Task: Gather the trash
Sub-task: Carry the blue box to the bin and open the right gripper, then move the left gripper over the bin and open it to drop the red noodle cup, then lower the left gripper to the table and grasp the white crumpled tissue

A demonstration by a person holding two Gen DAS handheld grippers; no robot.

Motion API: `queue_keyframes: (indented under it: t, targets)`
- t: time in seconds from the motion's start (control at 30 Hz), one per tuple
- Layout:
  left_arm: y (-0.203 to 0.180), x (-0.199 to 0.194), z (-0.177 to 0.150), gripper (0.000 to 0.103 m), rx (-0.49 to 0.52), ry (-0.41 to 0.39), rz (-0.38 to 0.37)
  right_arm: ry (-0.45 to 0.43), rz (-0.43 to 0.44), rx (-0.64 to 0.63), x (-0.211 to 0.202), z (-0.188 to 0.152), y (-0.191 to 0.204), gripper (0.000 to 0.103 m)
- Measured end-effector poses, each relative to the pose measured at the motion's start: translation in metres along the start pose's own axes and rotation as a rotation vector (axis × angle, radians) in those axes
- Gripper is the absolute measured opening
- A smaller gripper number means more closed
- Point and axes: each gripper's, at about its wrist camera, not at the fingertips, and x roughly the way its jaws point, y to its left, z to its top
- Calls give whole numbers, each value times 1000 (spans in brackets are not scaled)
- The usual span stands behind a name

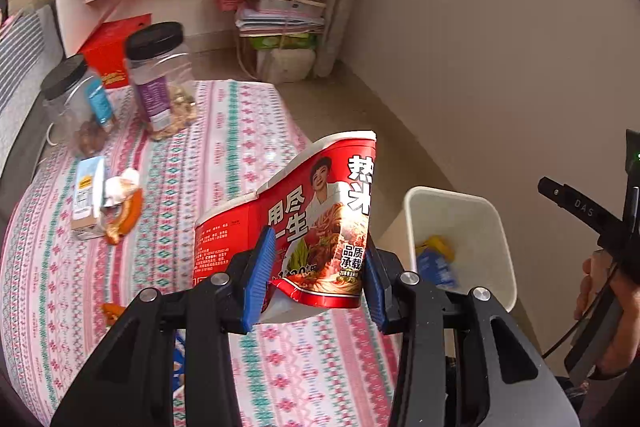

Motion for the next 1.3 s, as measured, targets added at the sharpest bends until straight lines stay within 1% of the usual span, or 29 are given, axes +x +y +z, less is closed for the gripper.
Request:
queue_keyframes:
  t: [0.07, 0.2, 0.3, 0.37, 0.47, 0.5, 0.53, 0.57, 0.6, 0.67, 0.83, 1.07, 1.1, 1.13, 1.2, 1.3]
  targets:
    - [-27, 9, 3, 41, 24, 9, -34, -30, -18, 31, -6, 2, -20, 90]
    - [-75, 28, 5, 41, 46, 54, -110, -68, -47, 79, -14, 7, -54, 92]
    - [-104, 43, 7, 41, 54, 89, -157, -88, -74, 94, -19, 7, -73, 93]
    - [-124, 53, 8, 41, 55, 110, -190, -99, -95, 100, -23, 7, -78, 94]
    - [-152, 69, 10, 42, 67, 147, -255, -110, -115, 113, -27, 7, -89, 94]
    - [-160, 74, 10, 42, 75, 163, -269, -111, -120, 117, -29, 6, -93, 94]
    - [-166, 77, 9, 49, 82, 174, -276, -111, -123, 120, -29, 5, -97, 94]
    - [-172, 79, 9, 53, 90, 176, -276, -108, -121, 122, -29, 4, -99, 94]
    - [-175, 79, 9, 56, 98, 170, -268, -106, -118, 124, -30, 3, -99, 94]
    - [-179, 76, 9, 57, 118, 150, -249, -106, -112, 125, -31, 2, -101, 94]
    - [-172, 66, 7, 57, 160, 87, -133, -113, -95, 114, -32, 1, -90, 96]
    - [-131, 50, 7, 57, 166, 29, -10, -102, -83, 20, -33, -2, -49, 96]
    - [-125, 47, 6, 60, 164, 26, 1, -98, -78, 3, -32, -3, -42, 96]
    - [-118, 46, 5, 65, 161, 25, 15, -92, -72, -16, -32, -5, -34, 96]
    - [-103, 42, 2, 66, 152, 22, 47, -83, -61, -55, -31, -7, -17, 96]
    - [-79, 38, -3, 66, 132, 26, 75, -68, -40, -111, -29, -13, 10, 96]
